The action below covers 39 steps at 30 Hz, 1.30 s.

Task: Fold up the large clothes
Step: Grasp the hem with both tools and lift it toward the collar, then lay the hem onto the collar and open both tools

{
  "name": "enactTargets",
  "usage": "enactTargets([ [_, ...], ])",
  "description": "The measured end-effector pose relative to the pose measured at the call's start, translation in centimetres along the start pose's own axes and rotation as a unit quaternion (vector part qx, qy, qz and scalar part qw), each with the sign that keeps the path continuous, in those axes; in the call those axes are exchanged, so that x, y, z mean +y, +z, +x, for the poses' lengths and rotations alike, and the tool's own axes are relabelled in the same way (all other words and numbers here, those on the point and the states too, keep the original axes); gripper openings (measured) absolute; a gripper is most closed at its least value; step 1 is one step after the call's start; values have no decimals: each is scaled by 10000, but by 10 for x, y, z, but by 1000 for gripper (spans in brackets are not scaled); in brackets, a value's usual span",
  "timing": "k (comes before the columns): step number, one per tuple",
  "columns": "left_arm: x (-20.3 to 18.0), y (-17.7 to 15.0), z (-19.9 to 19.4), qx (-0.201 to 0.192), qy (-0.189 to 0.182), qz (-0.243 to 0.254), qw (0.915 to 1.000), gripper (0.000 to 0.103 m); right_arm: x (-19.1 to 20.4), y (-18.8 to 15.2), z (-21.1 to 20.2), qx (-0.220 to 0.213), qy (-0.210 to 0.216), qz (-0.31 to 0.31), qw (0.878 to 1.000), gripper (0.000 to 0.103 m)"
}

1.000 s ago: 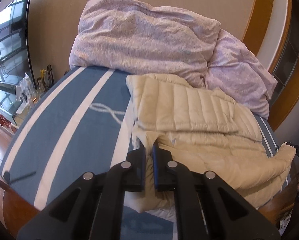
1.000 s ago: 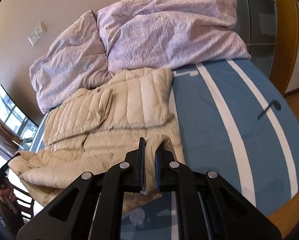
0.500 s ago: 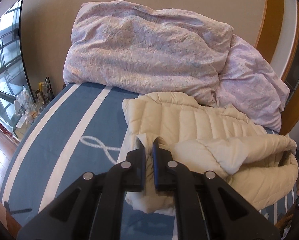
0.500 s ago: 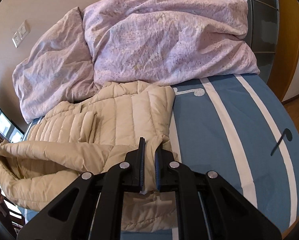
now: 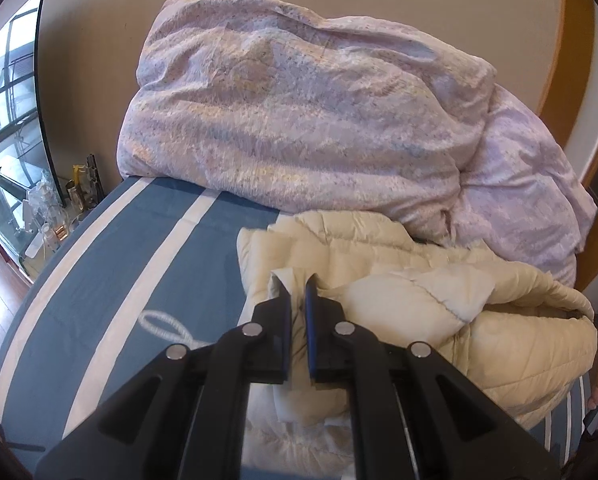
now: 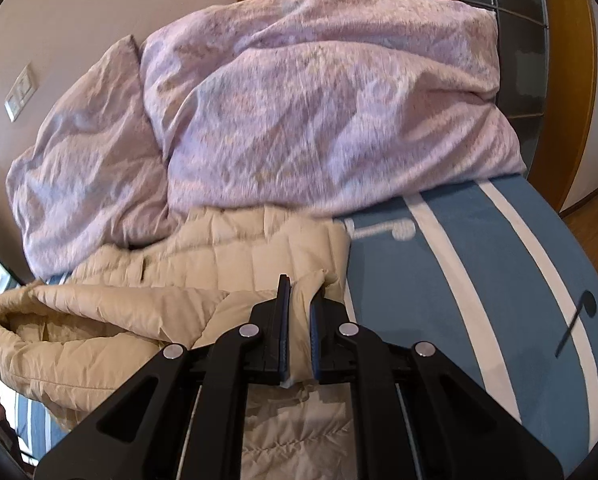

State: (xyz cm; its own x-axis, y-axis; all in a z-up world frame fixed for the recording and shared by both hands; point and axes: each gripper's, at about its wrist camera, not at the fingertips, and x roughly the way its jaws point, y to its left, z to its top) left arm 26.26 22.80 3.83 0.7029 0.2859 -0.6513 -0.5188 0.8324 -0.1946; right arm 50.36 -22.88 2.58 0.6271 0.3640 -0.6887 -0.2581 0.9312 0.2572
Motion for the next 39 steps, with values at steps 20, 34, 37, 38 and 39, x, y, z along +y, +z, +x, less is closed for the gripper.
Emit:
enactTargets([
  [20,7,22,67,-302,94,-339,9989,62,12,26,31,-814,254,71,9963,77],
  [34,-33,-11,66,-108,129,278,9995,76,51,-10,54,-338,-347,-1236,9911,52],
  [37,-40,-10,84,17,298,359,9989,76,48,-3,73,-130,-544,-1093,9924,53],
  [38,-42,-8,92,55,397,390,9984,76,47,-2,78,-85,-583,-1053,9927,53],
  [39,-42,-8,96,87,470,415,9980,76,45,-1,84,-25,-622,-1021,9928,53],
])
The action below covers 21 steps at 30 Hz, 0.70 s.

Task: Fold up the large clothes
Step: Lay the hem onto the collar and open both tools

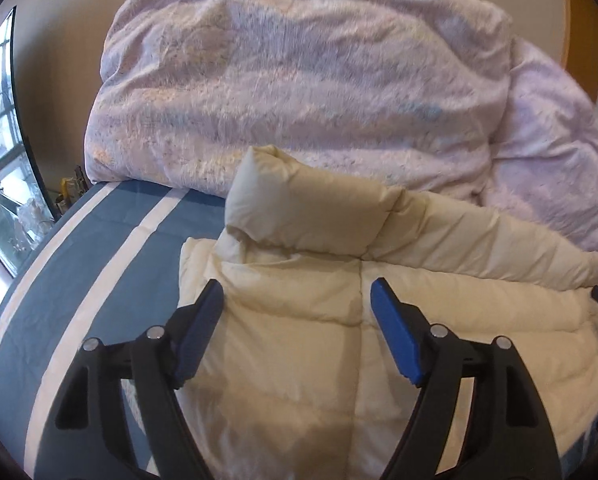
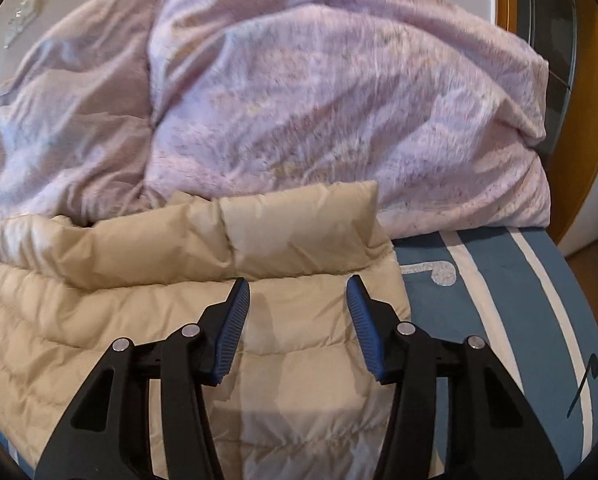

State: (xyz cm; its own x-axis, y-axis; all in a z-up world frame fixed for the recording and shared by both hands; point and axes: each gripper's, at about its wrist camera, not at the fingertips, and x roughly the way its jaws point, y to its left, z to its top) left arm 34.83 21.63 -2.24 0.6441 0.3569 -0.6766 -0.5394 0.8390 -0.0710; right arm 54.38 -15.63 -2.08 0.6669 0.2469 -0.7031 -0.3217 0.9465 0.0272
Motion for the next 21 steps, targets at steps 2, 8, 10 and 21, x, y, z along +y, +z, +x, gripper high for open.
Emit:
enactTargets([
  [2,-1,0,12,115,149,34,9998,76,-1,-1,11,140,-23,58,9999,58],
  [8,-2,-6,35,259,395,133,9988,81,4,-8,32,263,-315,-57,9991,76],
  [10,-4,-7,41,309,458,195,9983,88,6,-10,37,281,-419,-93,9987,82],
  [21,7,-10,71,604,343,-62,9976,101,-4,-13,65,709,-485,151,9962,99],
])
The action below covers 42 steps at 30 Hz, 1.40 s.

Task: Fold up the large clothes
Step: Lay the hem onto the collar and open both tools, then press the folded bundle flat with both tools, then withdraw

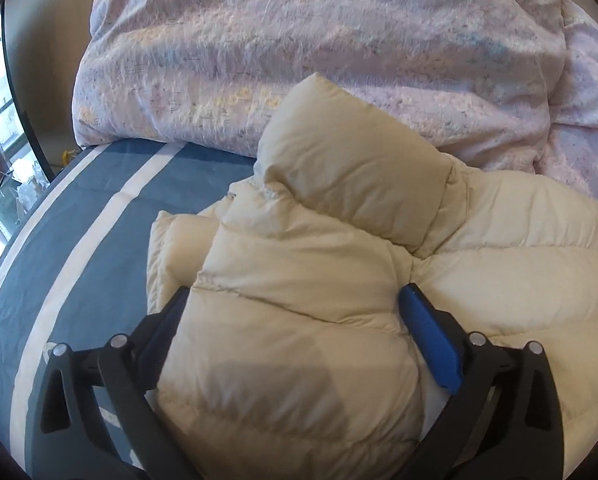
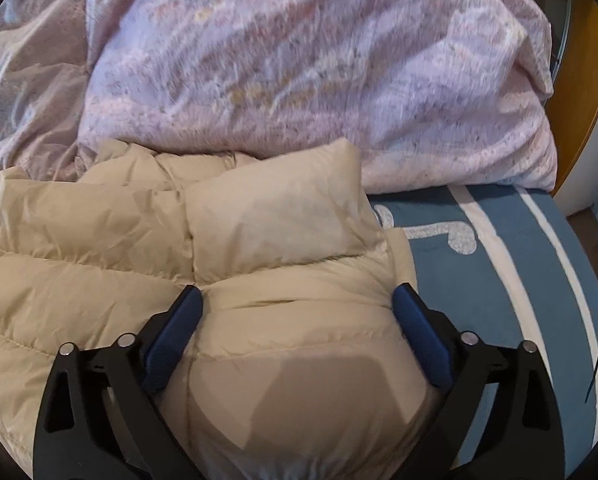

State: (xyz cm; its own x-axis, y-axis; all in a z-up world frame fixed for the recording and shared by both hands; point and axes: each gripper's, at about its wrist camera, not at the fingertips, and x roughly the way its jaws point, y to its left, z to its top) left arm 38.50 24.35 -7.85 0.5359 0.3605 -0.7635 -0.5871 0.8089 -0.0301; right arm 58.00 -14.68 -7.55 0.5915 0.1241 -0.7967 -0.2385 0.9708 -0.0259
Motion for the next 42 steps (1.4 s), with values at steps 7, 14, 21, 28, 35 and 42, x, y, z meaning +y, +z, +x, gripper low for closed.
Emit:
enactTargets([
  [7,1,0,8,64,-21,36,10000,101,-1,0,8,121,-82,-23,9999,100],
  [14,1,0,11,135,7,82,9999,101,6,1,11,96,-200,-134,9997,100],
  [21,3,1,12,150,5,74,9999,101,8,1,9,115,-219,-180,9995,100],
  [28,4,1,13,154,-22,49,9999,101,6,3,13,147,-173,-164,9996,100],
  [35,4,1,12,157,-45,26,9999,101,4,3,13,168,-141,-128,9997,100],
  [42,6,2,13,162,-70,-10,9998,101,1,3,14,212,-52,-48,9998,100],
])
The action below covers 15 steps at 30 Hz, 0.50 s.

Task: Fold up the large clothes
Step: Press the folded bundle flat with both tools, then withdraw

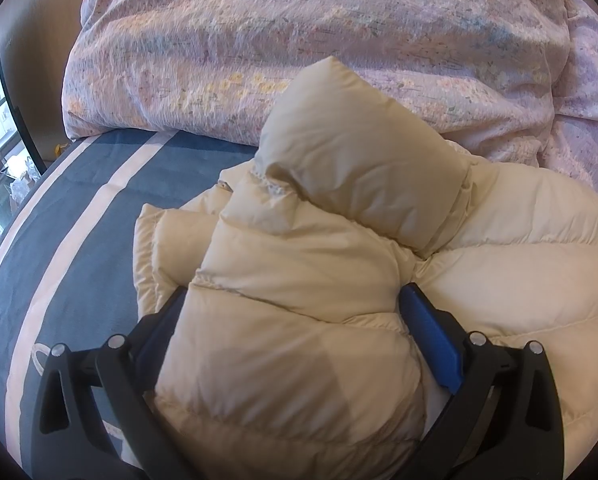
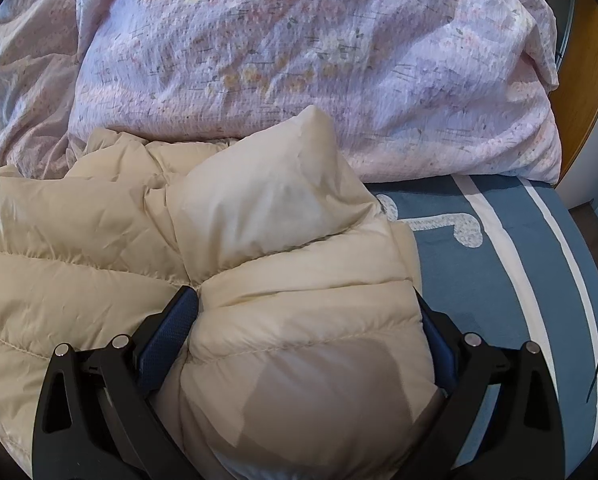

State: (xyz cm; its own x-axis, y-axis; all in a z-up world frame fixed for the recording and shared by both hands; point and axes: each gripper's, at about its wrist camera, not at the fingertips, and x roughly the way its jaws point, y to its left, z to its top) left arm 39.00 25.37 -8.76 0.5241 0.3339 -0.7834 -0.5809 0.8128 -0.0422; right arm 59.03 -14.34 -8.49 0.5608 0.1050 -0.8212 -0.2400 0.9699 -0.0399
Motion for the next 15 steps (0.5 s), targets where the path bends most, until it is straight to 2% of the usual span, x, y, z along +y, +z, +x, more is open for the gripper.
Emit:
enactTargets([
  [15,3,1,-1,-16,-61,-89,9999,101,-7,-1,2,60,198,173,9996,102],
])
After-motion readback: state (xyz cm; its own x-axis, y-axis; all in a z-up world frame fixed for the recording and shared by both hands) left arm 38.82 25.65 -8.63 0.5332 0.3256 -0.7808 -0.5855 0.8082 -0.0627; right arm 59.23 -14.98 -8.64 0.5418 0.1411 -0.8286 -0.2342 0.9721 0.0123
